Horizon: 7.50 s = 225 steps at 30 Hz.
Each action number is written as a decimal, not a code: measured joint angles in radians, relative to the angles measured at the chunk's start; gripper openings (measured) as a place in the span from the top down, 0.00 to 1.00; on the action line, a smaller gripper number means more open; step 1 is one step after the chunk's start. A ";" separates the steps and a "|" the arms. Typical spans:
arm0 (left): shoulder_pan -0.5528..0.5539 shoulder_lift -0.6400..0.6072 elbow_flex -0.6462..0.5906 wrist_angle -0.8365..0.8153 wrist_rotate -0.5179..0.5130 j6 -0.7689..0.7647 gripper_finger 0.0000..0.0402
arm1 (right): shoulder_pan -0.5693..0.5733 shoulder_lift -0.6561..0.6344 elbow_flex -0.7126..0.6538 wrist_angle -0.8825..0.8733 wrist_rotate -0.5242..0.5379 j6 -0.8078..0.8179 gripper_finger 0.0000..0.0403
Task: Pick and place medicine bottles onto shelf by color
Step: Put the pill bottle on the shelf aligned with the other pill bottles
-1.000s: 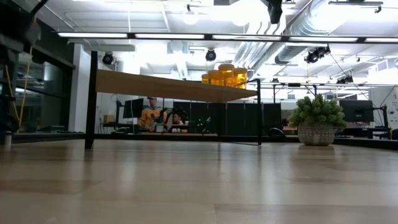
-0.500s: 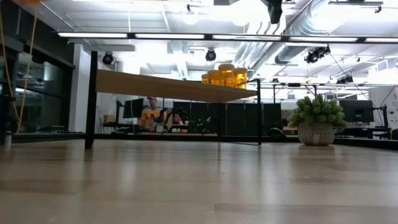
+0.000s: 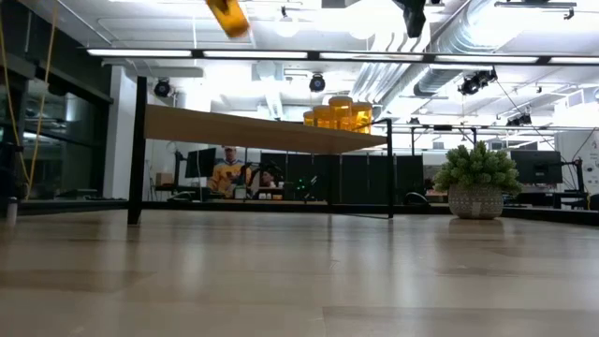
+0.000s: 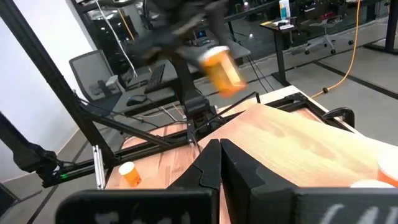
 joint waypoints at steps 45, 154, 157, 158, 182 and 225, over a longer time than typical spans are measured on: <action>0.323 0.429 0.047 0.311 0.127 0.141 0.47 | 0.000 0.001 0.000 -0.009 0.060 0.050 1.00; 0.345 0.434 0.046 0.309 0.082 0.228 0.39 | 0.000 0.001 0.000 -0.009 0.060 0.052 1.00; 0.345 0.434 0.046 0.309 0.082 0.228 0.37 | 0.000 0.001 0.000 -0.009 0.060 0.051 1.00; 0.345 0.434 0.046 0.311 0.082 0.228 0.37 | 0.000 0.001 0.000 -0.009 0.060 0.051 1.00; 0.306 0.232 -0.016 0.236 0.270 -0.081 0.34 | 0.000 0.001 0.000 -0.010 0.060 0.050 1.00; -0.342 -0.715 -1.209 1.488 -0.147 -0.180 0.34 | 0.078 0.001 0.000 -0.031 -0.068 -0.240 1.00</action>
